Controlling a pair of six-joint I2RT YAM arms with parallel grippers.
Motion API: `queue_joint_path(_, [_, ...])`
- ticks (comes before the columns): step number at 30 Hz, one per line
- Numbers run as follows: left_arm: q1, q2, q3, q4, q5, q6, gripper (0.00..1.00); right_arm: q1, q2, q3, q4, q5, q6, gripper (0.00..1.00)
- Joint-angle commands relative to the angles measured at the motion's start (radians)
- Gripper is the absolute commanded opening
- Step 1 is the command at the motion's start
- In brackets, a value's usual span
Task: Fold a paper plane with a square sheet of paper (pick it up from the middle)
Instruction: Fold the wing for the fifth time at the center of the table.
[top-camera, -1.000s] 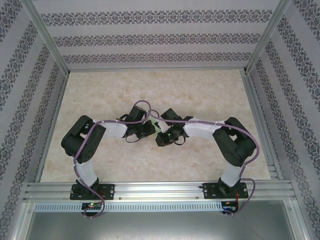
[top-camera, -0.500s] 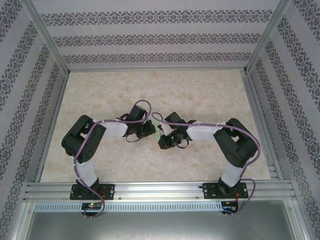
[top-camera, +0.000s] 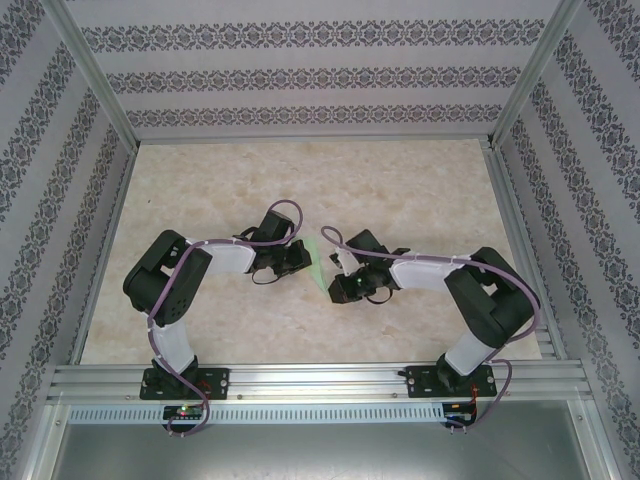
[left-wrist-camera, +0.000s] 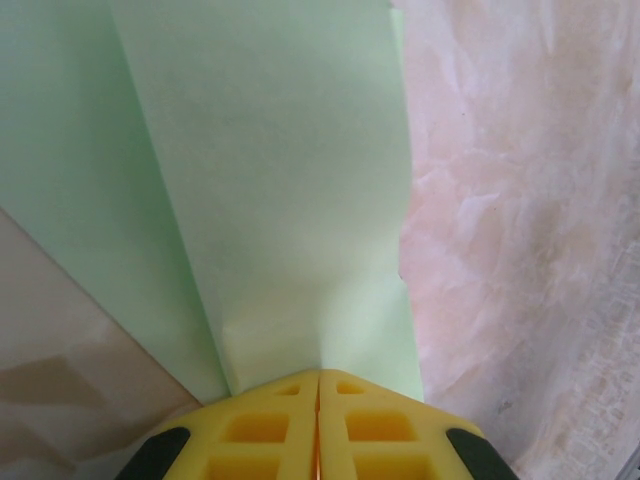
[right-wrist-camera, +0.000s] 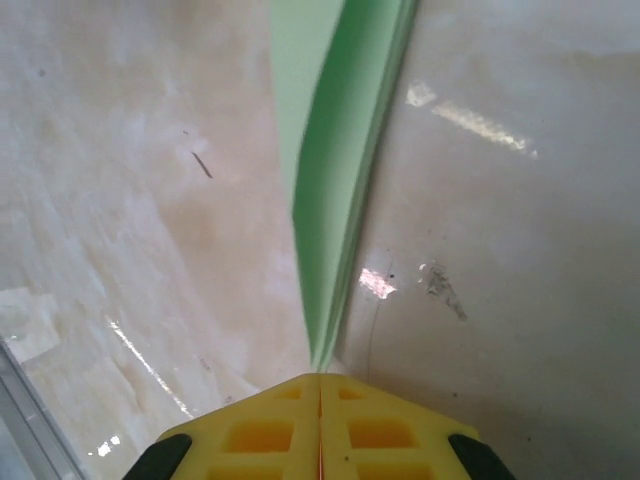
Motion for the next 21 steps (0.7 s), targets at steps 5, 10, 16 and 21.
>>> queue_joint_path(5, [0.000,0.102,-0.047,-0.179,-0.188,0.011,0.09,0.004,0.008,0.127,-0.003,-0.004,0.001,0.08])
queue_joint_path(10, [0.001,0.101,-0.044,-0.177,-0.182,0.009,0.09,0.030,0.089,0.200,0.005,0.001,0.011,0.08])
queue_joint_path(16, [0.001,0.092,-0.037,-0.180,-0.177,0.009,0.09,0.041,0.153,0.231,-0.031,0.030,0.000,0.08])
queue_joint_path(21, [0.001,0.077,-0.028,-0.193,-0.173,0.015,0.10,0.024,0.179,0.222,-0.050,0.042,-0.018,0.08])
